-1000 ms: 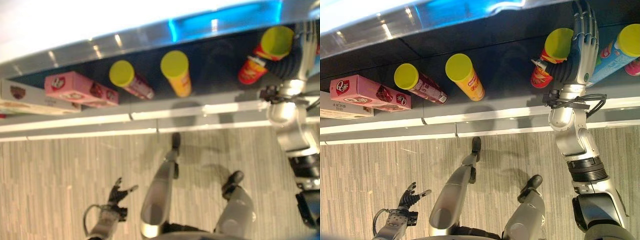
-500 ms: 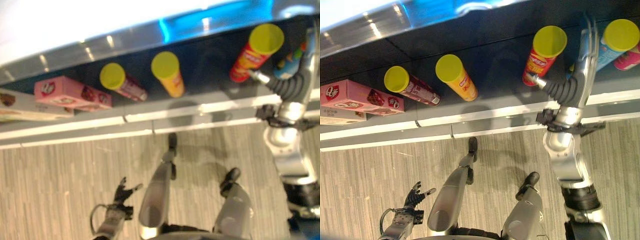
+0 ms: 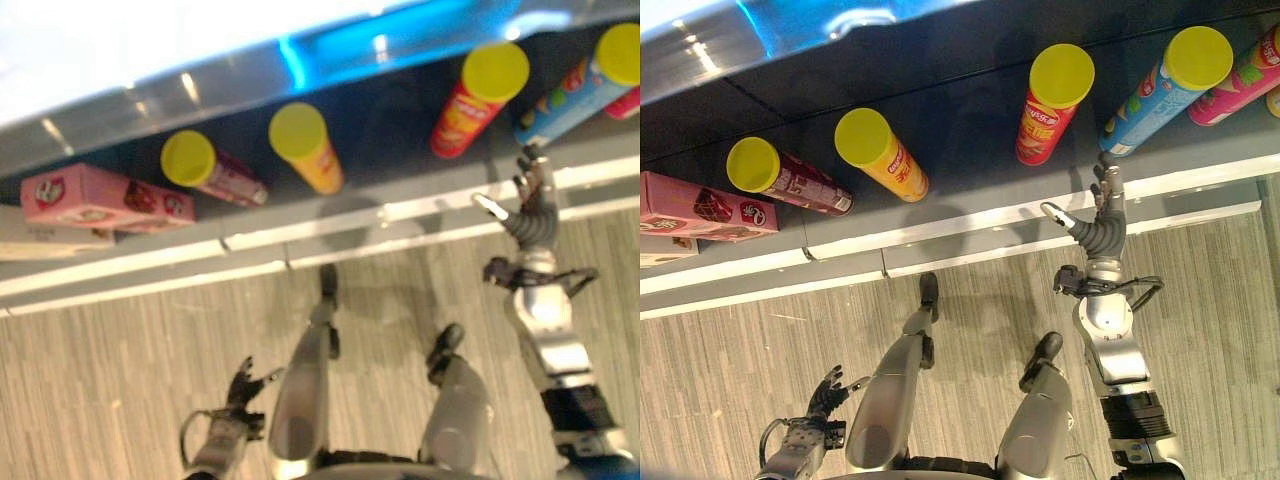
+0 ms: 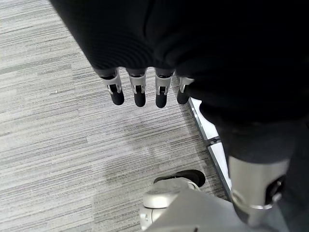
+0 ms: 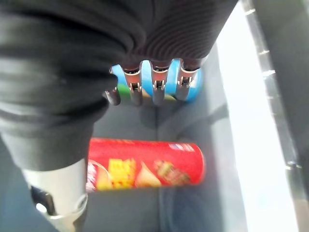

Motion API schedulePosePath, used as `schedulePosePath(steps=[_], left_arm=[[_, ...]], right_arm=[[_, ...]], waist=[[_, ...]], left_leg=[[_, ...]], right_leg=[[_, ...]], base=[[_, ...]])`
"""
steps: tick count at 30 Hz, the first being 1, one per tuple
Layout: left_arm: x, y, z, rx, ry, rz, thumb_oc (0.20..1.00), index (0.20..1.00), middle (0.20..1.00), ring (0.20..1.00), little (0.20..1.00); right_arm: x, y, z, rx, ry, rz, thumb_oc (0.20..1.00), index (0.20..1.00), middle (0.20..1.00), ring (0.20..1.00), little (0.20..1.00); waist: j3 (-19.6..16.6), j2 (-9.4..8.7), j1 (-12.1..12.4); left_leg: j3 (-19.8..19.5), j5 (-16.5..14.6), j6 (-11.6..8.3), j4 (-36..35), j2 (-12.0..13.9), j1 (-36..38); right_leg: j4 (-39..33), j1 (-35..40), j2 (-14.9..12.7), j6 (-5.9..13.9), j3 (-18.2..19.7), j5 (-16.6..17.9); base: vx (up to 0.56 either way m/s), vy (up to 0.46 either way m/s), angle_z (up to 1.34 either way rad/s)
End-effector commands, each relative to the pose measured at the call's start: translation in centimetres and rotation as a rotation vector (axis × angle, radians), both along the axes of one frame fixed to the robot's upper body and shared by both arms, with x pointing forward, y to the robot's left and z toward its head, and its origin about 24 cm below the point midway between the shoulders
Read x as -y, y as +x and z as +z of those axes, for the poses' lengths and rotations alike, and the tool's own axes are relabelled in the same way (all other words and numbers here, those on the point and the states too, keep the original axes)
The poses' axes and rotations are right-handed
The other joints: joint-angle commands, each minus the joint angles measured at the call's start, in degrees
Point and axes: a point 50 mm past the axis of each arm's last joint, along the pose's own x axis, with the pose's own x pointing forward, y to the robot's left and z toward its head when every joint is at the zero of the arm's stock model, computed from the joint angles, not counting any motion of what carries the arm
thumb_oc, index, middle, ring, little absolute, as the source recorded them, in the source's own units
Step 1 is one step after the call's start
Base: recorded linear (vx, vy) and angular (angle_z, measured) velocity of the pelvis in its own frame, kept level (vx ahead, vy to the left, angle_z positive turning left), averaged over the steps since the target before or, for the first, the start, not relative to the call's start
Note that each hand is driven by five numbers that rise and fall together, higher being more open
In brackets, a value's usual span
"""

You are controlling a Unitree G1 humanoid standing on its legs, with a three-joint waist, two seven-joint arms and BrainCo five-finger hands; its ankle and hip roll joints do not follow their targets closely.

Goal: Put the goods on the table back onto the shelves and tidy them up.

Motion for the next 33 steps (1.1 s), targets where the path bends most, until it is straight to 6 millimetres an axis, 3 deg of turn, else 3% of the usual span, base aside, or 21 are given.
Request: schedulePosePath(steps=[1, 13, 21, 25, 33], left_arm=[[-2.1, -0.4, 0.3, -0.006, 0.046, 0.026, 1.000, 1.000, 1.000, 1.000, 1.000], [-2.0, -0.4, 0.3, 0.002, 0.053, 0.026, 1.000, 1.000, 1.000, 1.000, 1.000], [-2.2, -0.6, 0.3, -0.005, 0.063, 0.025, 1.000, 1.000, 1.000, 1.000, 1.000], [-2.1, -0.5, 0.3, -0.005, 0.051, 0.010, 1.000, 1.000, 1.000, 1.000, 1.000], [-2.4, -0.9, 0.3, -0.020, 0.050, -0.006, 1.000, 1.000, 1.000, 1.000, 1.000]], right_arm=[[0.4, -0.6, 4.0, 0.181, -0.118, -0.042, 1.000, 1.000, 1.000, 1.000, 1.000], [2.9, -0.9, 4.9, 0.192, -0.347, -0.263, 1.000, 1.000, 1.000, 1.000, 1.000], [3.7, -0.6, 4.0, 0.148, -0.298, -0.291, 1.000, 1.000, 1.000, 1.000, 1.000], [3.9, 0.9, 3.1, 0.102, -0.127, -0.266, 1.000, 1.000, 1.000, 1.000, 1.000], [3.7, 2.3, 3.8, 0.089, -0.107, -0.226, 1.000, 1.000, 1.000, 1.000, 1.000]], waist=[[-0.6, -0.12, 1.3], [-0.4, -0.05, 1.4], [-0.3, -0.08, 1.4], [-0.3, 0.60, 2.1], [-0.5, 1.51, 3.4]], left_leg=[[-1.9, -9.8, -5.55, 2.0, 3.5, 4.3], [-2.2, -10.1, -5.14, 2.5, 3.2, 3.6], [-2.4, -10.1, -4.99, 2.7, 3.1, 3.1], [-2.3, -10.1, -4.87, 2.8, 2.7, 2.9], [-2.4, -10.0, -4.84, 2.8, 2.3, 2.5]], right_leg=[[-4.9, -3.3, -0.6, -1.10, 2.8, 6.9], [-3.9, -4.2, -1.0, -0.98, 2.6, 6.9], [-3.6, -4.6, -1.1, -1.04, 2.9, 6.8], [-3.3, -4.8, -1.4, -1.02, 3.0, 6.9], [-3.1, -5.1, -1.8, -1.10, 3.0, 7.0]], base=[[0.00, 0.000, 0.00], [0.00, 0.000, 0.00], [0.00, 0.000, 0.00], [0.00, 0.000, 0.00], [0.00, 0.000, 0.01]])
